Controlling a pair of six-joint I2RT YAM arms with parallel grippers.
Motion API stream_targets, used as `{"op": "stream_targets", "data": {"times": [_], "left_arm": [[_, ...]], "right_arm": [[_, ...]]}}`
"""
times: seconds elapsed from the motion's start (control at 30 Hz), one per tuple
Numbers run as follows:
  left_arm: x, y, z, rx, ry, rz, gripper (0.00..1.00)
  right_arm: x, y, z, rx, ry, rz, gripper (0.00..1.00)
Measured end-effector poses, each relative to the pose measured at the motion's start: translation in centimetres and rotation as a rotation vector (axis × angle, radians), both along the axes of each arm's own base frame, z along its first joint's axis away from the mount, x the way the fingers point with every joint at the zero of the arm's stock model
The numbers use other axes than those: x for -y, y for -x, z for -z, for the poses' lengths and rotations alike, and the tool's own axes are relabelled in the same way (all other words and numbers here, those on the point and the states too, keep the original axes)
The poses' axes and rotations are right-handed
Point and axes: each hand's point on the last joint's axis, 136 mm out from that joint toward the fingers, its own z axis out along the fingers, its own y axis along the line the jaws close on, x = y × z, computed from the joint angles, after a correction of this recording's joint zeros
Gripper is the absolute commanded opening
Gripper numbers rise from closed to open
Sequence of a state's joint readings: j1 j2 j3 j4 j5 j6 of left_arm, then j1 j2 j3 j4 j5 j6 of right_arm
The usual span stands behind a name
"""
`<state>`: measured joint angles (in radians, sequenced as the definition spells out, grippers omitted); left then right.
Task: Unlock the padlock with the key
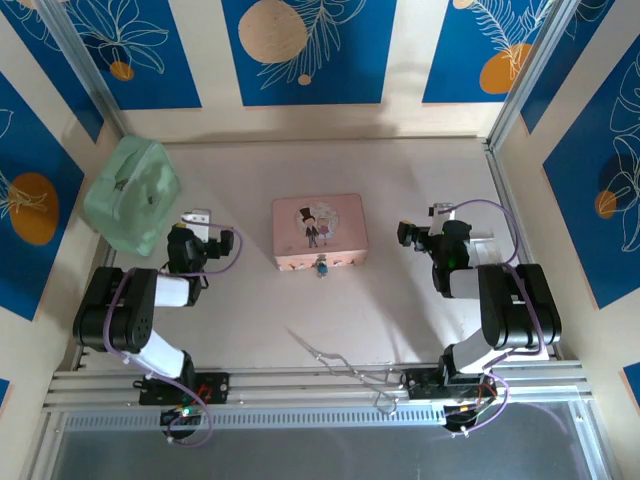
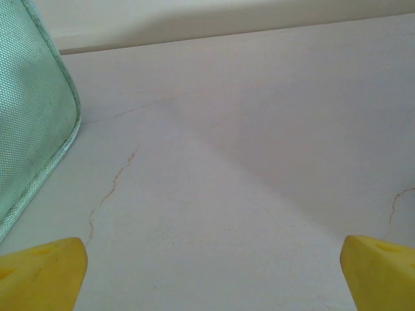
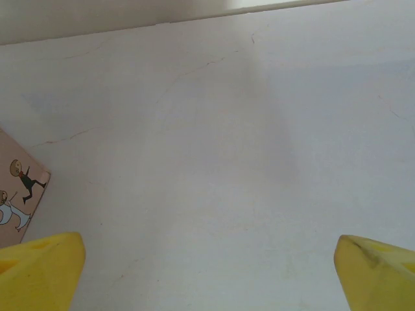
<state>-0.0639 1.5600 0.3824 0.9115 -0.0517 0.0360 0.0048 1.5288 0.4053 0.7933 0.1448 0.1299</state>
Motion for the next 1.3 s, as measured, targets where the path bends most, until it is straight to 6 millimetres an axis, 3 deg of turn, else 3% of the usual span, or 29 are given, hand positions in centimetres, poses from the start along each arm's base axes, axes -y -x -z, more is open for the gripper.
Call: {"op": "stream_targets", "data": {"times": [1.0,1.1,1.17,1.2,1.3], "left_arm": [[0.3,0.0,0.0,0.0,0.006,0.017,1.0],[0.2,0.0,0.0,-0.067,0.002,0.012,0.99],[-0.6,-1.0,-2.4,-0.094,0.015,-0.05,1.0],[-1.2,-1.7,-5.0,-0.081,0.038,-0.097,0.95],[-1.8,-2.9,-15.7,0.053,0.169,-0.183,0.94]], "right_arm": [[-0.1,0.0,0.0,0.0,-0.003,-0.006,0.99],[0.1,0.0,0.1,-0.043,0.024,0.029,0.99],[-0.4,-0.6,-1.8,-0.098,0.044,0.072,0.99],[-1.0,-1.2,-4.1,-0.105,0.026,0.086,0.99],[-2.8,-3.0,-15.0,0.0,-0.118,0.098,0.99]]}}
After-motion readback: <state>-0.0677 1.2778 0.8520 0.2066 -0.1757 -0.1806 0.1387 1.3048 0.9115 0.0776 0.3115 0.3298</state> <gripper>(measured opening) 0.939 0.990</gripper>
